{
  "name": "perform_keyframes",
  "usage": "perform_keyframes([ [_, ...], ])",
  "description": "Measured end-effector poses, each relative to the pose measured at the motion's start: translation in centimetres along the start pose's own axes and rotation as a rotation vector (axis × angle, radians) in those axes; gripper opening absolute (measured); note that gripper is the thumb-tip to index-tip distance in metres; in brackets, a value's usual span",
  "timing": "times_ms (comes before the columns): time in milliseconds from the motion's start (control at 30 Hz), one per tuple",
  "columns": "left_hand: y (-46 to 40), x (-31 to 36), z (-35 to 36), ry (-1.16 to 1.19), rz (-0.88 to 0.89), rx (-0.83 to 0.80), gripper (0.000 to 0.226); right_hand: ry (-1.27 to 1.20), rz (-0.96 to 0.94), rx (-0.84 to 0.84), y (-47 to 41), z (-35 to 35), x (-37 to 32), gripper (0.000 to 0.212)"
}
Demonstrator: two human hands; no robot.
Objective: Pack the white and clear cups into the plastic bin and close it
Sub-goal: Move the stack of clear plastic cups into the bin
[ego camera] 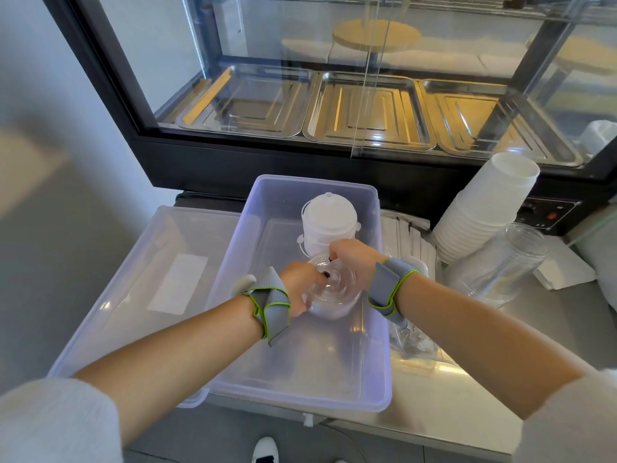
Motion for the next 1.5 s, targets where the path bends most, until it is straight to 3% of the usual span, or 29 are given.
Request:
perform_keyframes([
  [367,0.0,0.2,0.1,0.003,0.018,-0.027,0.017,-0.049,0.043,-0.007,-0.7,0.4,0.2,0.032],
  [500,0.3,0.2,0.1,-0.002,0.015,-0.052,0.019,-0.108,0.053,-0.013,-0.4,0.5,0.0,0.007],
  [600,0.5,0.3,0.0,-0.016,0.039,-0.057,0.021,-0.168,0.040,-0.018,-0.2,0.6,-0.1,0.015],
  [700,0.7,0.3,-0.1,-0.014,0.047,-0.046,0.018,-0.151,0.004,-0.015,0.0,0.4,-0.2,0.046],
  [767,0.7,0.3,-0.1,-0.005,0.060,-0.032,0.019,-0.131,-0.017,0.023,0.0,0.0,-0.3,0.051],
  [1200,2.0,1.7,-1.0,-0.107,0.118,0.021,0.007,-0.151,-0.088,0.104,1.0,-2.2,-1.3,0.051],
  [1333,2.1,2.7,-2.6,-0.030,0.239,0.092,0.033,-0.064,-0.181,0.174,1.6,-3.3,-2.1,0.048],
  [1500,2.9,4.0,-4.1,-0.030,0.254,0.095,0.042,0.052,-0.319,0.252,2.4,-4.4,-3.7,0.041],
])
Point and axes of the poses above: each hand's wrist, its own y-axis away from the middle knuckle, its own z-axis out of the palm, x = y × z, the point moved 6 cm from there along -y, towards the middle knuckle, and after that the axes turned 15 degrees about x, right-handed, at the moved point
